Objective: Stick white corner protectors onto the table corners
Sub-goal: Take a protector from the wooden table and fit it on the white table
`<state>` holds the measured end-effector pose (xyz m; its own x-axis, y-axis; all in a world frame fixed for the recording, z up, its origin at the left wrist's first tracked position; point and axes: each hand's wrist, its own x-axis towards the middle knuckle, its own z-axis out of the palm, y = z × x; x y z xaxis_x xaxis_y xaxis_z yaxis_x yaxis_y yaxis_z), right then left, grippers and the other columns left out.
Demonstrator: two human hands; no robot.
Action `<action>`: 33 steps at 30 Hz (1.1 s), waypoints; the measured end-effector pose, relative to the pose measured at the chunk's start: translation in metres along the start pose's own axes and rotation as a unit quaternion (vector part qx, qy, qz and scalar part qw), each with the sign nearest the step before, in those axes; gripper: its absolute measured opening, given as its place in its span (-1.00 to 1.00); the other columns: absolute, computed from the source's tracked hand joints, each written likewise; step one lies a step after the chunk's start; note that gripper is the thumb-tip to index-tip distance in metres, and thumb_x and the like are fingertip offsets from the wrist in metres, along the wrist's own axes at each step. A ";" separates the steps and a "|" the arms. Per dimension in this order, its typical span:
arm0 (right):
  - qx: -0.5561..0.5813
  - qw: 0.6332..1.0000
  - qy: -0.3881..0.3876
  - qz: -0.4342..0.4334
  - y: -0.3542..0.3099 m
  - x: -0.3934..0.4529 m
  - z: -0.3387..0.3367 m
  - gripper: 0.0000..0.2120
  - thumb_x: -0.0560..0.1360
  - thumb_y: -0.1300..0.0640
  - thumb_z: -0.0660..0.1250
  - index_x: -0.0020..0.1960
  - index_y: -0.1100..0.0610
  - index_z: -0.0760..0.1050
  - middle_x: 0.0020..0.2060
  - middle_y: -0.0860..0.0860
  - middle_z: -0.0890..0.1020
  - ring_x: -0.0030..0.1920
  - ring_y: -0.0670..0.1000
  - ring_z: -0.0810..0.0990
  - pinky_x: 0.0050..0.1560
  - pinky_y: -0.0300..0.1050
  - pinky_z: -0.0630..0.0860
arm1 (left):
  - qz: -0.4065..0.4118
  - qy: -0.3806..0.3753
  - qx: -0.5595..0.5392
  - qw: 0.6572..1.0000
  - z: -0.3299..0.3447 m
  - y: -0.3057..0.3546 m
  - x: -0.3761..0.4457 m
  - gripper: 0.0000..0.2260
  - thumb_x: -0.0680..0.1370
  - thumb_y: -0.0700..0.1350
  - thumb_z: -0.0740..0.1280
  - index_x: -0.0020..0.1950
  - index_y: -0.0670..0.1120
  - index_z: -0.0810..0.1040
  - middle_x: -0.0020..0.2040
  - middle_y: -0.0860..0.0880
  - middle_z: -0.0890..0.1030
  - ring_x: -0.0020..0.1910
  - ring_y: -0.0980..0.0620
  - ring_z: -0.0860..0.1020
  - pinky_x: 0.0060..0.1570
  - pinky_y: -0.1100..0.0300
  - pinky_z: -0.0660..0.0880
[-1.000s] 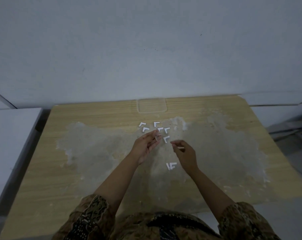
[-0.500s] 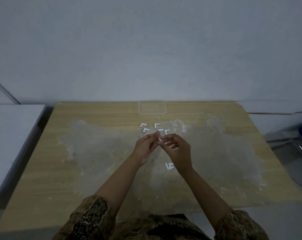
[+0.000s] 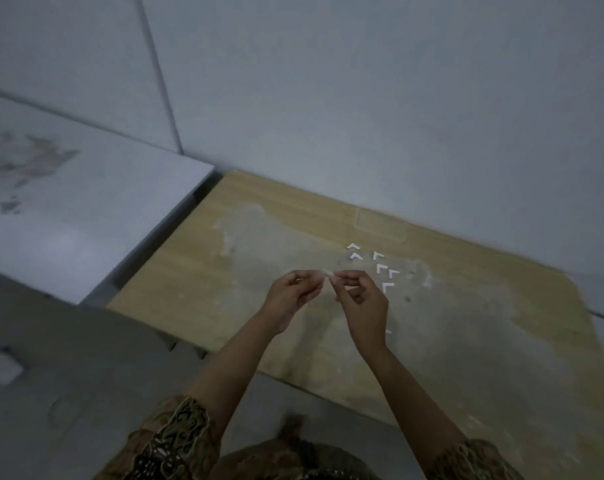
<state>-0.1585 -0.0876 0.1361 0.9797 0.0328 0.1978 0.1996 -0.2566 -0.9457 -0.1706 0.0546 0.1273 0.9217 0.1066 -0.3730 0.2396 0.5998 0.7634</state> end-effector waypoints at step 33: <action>0.120 0.889 -0.441 -0.009 -0.184 -0.214 0.543 -0.84 0.46 -0.03 0.41 -0.08 0.05 0.56 -0.18 -0.09 0.67 -0.20 -0.04 0.65 -0.14 0.14 0.63 | 0.162 0.388 0.023 0.907 -0.501 0.235 -0.273 -0.87 0.47 -0.25 0.41 0.00 -0.21 0.59 -0.22 -0.09 0.60 -0.25 0.07 0.59 -0.19 0.34 0.56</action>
<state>-0.3938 0.4769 0.1273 0.5891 0.8074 0.0338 0.1095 -0.0383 -0.9933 -0.5183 0.5637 0.1444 0.4587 0.8080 -0.3698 0.0235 0.4050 0.9140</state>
